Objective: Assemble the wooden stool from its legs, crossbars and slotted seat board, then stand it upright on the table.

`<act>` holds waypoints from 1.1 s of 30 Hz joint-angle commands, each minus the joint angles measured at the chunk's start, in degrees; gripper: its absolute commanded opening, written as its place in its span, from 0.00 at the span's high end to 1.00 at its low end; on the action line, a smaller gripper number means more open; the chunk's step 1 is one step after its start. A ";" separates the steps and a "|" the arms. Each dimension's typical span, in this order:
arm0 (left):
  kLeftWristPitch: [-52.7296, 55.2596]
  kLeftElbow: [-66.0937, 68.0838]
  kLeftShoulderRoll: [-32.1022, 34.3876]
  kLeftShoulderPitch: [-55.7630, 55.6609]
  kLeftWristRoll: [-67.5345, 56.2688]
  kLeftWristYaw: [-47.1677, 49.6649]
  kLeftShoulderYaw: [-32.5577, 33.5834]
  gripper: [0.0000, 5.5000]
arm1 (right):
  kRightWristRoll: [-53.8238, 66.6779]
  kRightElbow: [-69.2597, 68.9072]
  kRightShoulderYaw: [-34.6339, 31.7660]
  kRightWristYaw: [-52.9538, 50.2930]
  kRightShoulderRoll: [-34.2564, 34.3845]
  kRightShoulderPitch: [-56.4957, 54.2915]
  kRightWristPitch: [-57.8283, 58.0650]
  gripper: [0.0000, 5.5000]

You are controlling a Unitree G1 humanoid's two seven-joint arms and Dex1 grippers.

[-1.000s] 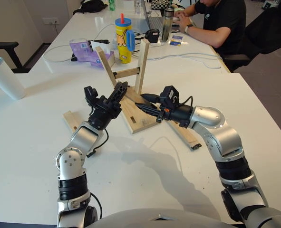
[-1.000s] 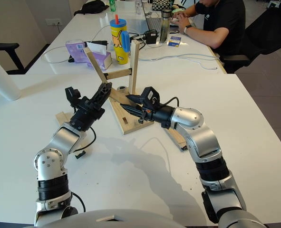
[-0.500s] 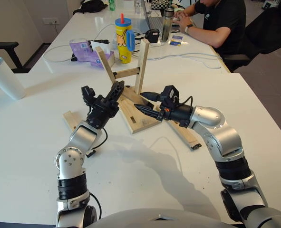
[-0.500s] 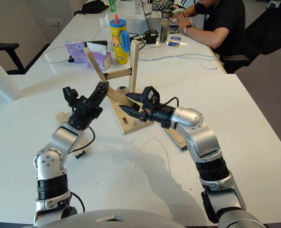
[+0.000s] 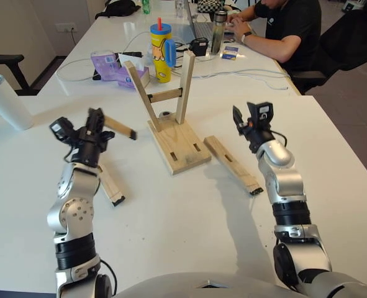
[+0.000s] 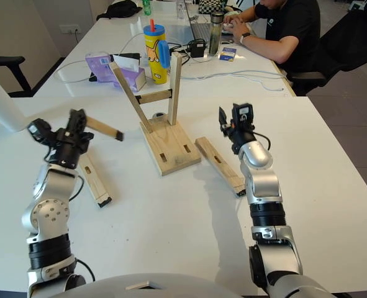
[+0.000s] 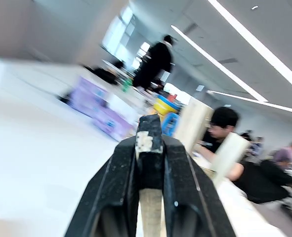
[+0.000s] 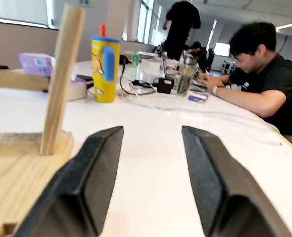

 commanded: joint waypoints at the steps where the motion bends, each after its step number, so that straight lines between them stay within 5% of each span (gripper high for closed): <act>1: 0.02 -5.39 -1.26 2.88 4.74 5.24 0.28 0.92 | -2.46 0.73 0.50 -2.16 0.79 1.63 -2.96 0.60; 10: 9.27 -13.17 -4.55 7.75 4.55 19.91 7.20 0.92 | -3.74 -0.30 0.50 -2.44 1.00 3.83 -3.97 0.60; 33: 4.68 -3.40 -9.30 8.32 9.11 16.33 5.39 0.92 | -4.57 -0.25 0.73 -1.95 1.51 3.57 -3.88 0.60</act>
